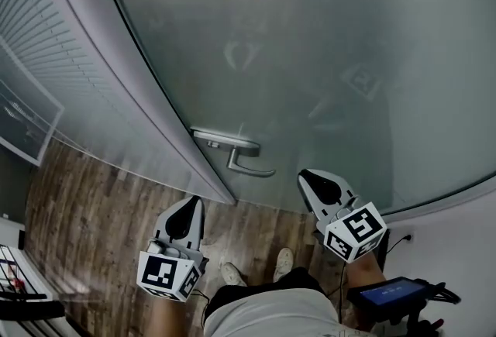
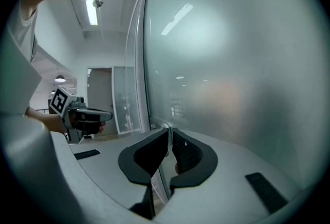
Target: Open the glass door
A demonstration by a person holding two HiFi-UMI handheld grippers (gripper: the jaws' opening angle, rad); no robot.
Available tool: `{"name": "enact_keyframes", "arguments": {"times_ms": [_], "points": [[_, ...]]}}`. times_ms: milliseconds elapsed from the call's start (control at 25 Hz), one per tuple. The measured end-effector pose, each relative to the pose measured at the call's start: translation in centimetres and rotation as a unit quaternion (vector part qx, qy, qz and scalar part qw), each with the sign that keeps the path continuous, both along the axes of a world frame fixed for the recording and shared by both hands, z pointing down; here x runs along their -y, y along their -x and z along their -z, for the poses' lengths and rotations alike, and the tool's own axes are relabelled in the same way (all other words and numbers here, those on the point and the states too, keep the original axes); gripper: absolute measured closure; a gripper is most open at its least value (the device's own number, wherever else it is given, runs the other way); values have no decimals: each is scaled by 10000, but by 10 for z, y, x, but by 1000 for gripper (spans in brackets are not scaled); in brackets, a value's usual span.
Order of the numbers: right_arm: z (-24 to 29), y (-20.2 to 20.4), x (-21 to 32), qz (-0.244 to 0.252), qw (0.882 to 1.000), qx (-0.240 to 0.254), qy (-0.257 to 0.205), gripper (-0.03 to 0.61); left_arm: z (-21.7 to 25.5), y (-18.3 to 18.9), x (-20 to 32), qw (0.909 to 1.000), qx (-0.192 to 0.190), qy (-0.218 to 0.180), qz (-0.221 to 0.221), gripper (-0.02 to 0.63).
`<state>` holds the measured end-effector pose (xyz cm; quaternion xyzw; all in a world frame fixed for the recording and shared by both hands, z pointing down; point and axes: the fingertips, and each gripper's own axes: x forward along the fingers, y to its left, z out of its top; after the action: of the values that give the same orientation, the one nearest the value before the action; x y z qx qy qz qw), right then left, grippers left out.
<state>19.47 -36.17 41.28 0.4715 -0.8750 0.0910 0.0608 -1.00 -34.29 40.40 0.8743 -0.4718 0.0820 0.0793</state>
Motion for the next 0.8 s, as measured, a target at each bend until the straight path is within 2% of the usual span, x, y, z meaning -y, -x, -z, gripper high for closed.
{"name": "enact_keyframes", "arguments": {"times_ms": [200, 480, 800], "points": [[-14, 22, 7, 354, 9983, -412, 230, 489, -7, 3, 1, 9999, -27, 66, -130, 615], [-36, 46, 14, 928, 9878, -1159, 470, 432, -13, 4, -2, 9991, -67, 182, -369, 614], [-58, 48, 24, 1036, 9791, -1559, 800, 423, -13, 4, -5, 9988, 4, 224, -440, 614]]}}
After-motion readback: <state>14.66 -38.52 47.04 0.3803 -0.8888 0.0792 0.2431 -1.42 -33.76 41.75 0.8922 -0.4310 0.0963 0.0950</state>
